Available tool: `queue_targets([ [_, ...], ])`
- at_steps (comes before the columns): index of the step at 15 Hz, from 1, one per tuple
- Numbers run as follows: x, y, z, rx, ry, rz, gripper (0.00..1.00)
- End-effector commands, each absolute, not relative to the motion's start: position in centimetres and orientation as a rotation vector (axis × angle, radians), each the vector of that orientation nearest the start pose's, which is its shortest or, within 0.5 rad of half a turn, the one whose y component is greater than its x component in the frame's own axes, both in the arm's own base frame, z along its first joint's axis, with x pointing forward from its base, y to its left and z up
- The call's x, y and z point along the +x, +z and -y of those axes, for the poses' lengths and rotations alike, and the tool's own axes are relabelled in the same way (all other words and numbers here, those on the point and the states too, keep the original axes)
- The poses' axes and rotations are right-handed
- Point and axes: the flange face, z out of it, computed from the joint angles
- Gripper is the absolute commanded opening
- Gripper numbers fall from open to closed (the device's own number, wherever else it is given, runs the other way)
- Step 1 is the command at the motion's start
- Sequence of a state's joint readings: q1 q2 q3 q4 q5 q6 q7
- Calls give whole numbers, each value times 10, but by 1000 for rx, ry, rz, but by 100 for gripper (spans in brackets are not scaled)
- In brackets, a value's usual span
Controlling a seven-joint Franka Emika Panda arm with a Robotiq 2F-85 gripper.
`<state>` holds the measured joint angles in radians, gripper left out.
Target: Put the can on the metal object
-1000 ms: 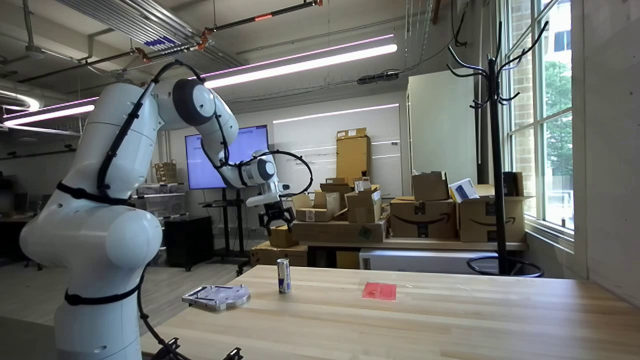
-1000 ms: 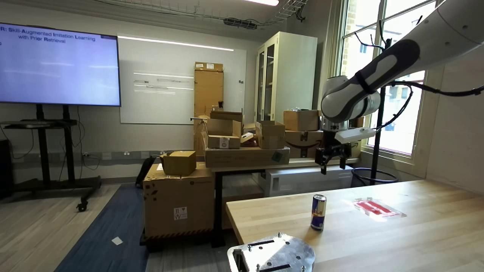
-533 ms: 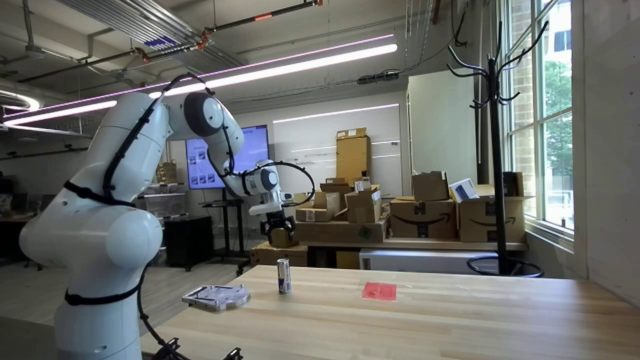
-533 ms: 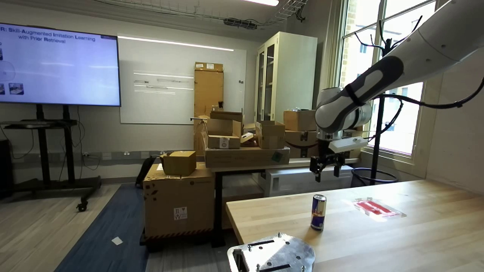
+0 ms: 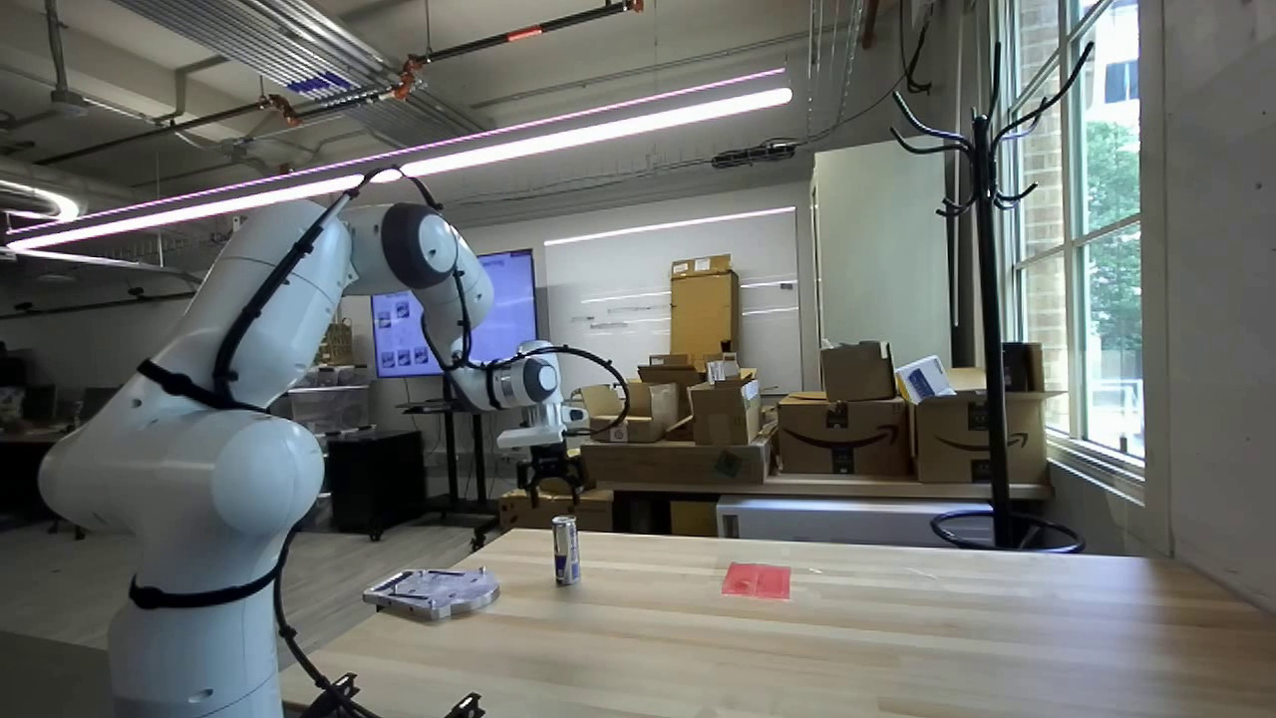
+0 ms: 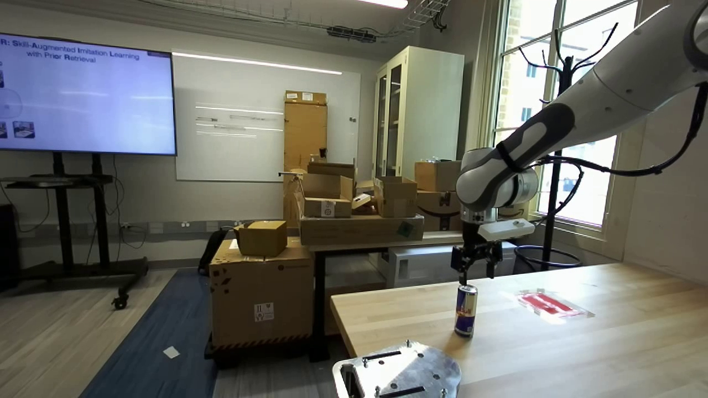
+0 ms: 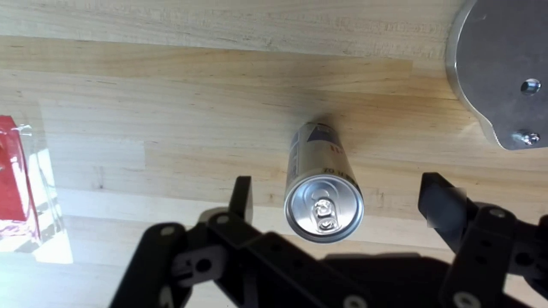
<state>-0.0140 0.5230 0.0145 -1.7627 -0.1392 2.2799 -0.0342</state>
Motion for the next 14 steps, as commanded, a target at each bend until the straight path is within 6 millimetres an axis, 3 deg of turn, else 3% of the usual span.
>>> queue_targets([
  [1,665,265,6,-3196,15,223,100],
  [14,683,242,12,-3209,13,203,100],
])
